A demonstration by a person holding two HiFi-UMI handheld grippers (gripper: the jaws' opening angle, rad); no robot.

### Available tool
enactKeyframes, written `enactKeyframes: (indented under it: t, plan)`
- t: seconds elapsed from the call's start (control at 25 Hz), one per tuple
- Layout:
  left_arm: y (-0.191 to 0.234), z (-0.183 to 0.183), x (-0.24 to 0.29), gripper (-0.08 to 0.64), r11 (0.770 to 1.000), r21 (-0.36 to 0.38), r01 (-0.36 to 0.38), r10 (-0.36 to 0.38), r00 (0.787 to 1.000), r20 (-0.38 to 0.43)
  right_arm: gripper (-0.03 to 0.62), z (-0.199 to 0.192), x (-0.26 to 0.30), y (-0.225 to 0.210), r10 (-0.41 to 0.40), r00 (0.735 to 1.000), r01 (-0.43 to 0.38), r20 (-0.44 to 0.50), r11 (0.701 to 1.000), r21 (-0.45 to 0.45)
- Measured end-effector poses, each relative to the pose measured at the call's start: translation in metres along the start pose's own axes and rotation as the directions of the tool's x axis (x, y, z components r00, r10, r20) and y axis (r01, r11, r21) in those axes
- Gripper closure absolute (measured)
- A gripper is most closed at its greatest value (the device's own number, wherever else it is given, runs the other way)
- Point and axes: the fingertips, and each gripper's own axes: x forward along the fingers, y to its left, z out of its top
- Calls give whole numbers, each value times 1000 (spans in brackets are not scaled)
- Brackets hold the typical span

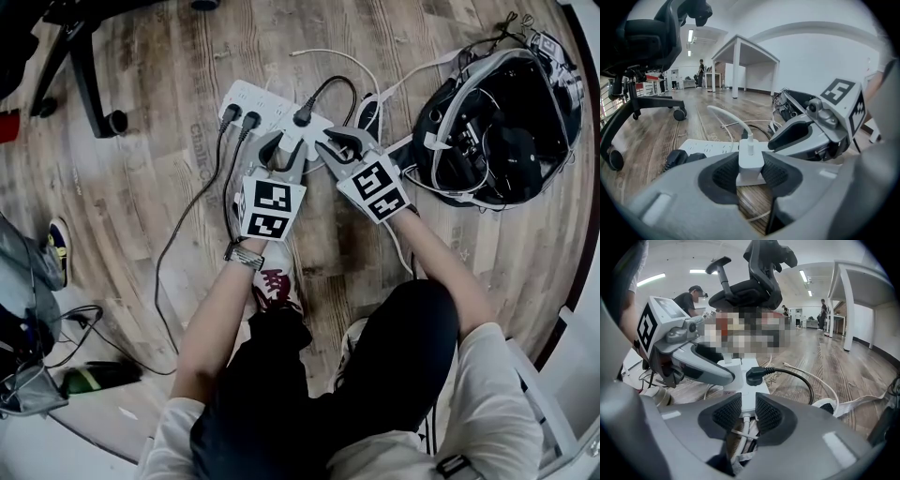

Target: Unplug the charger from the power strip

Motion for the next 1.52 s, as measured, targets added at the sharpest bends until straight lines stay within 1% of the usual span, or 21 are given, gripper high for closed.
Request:
enactKeyframes:
  t: [0.08,0.2,0.24,0.28,0.32,0.4,0.44,0.48,0.72,0.8,0.88,0.96,1.04,1.08,1.12,1.2,1.28,1.36,1.4,1.44,1.52]
  plan:
    - [0,-1,0,419,999,-30,12,-12,1000,7,499,0,-1,0,-3,1000,3,0,1000,3]
    - [3,-1,-1,416,987,-146,61,-56,998,36,499,1,1,0,-6,1000,6,6,1000,5]
    - [4,-1,-2,413,983,-171,70,-64,997,42,500,1,1,0,-7,1000,7,7,1000,7]
    - [4,0,-2,413,983,-172,71,-65,997,43,500,1,1,0,-9,1000,9,7,1000,8]
    - [4,0,-2,413,987,-146,63,-58,998,36,500,1,1,0,-11,1000,11,6,1000,9]
    - [3,-1,-2,420,998,-50,33,-33,999,14,500,1,1,0,-11,1000,11,3,1000,13]
    - [2,-1,-2,420,1000,-15,21,-21,1000,6,502,1,1,0,-12,1000,12,3,1000,14]
    - [2,-1,-2,420,1000,4,13,-13,1000,1,502,1,1,0,-12,1000,12,3,1000,15]
    - [-1,-1,-1,422,999,51,-16,18,999,-27,502,0,1,-1,-15,1000,15,3,1000,15]
    - [0,-1,-1,422,999,41,-14,15,1000,-26,502,1,1,-1,-17,1000,17,4,1000,16]
    - [3,-1,-2,420,1000,-18,10,-10,1000,-11,502,1,1,0,-16,1000,16,8,1000,21]
    - [4,-1,-3,419,995,-90,46,-45,999,12,502,1,1,0,-12,1000,11,11,1000,22]
    - [5,-1,-4,417,990,-128,64,-62,998,25,503,2,1,0,-9,1000,8,14,1000,18]
    - [5,0,-4,417,991,-118,60,-57,998,23,503,2,1,0,-8,1000,8,15,1000,16]
    - [5,0,-4,419,995,-85,47,-46,999,13,503,2,1,0,-9,1000,8,15,1000,15]
    - [3,0,-3,420,1000,7,16,-15,1000,-14,503,1,1,0,-9,1000,9,16,1000,16]
    - [1,0,-3,420,999,48,-2,3,1000,-31,503,1,1,0,-9,1000,9,16,1000,16]
    - [1,0,-3,420,999,51,-4,6,999,-35,503,1,1,0,-9,1000,8,18,1000,17]
    - [1,0,-3,420,999,39,0,1,999,-33,503,1,1,0,-9,1000,8,19,1000,18]
    - [2,0,-3,420,1000,17,9,-9,1000,-28,503,1,1,0,-9,1000,9,20,1000,19]
    - [4,-1,-4,420,998,-54,36,-37,999,-10,503,1,1,0,-11,1000,11,22,1000,19]
